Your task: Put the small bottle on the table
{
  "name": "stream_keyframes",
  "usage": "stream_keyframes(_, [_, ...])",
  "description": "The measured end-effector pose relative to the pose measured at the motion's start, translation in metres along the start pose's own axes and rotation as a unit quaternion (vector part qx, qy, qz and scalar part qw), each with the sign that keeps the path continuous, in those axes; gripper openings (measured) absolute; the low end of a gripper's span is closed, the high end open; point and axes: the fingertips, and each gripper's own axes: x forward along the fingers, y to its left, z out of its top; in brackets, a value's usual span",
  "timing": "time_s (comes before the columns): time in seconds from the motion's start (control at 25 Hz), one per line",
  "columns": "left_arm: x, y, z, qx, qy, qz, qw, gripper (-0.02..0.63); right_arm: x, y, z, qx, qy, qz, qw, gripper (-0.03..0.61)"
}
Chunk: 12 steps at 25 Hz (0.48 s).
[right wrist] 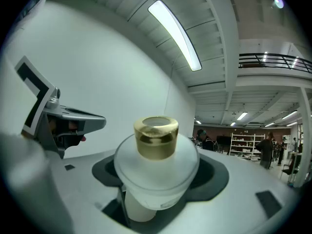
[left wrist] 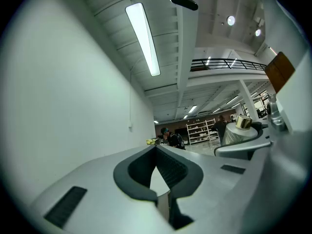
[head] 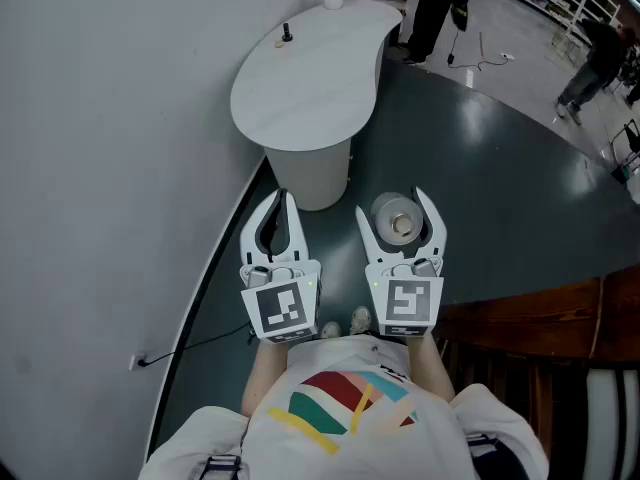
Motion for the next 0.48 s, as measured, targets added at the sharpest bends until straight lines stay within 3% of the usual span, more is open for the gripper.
stream_keyframes(0.32, [0.013,-0.011,0.005,-0.013,-0.015,0.000,0.9998,0.015,0.005,-0.014,-0.001,0.001,-0.004,0.000,1.000,0.339])
stream_keyframes(0.48, [0.021,-0.021,0.001,-0.002,-0.003,-0.006,1.0000,0.015,0.008,-0.024,-0.005,0.006,-0.006,0.000,1.000,0.339])
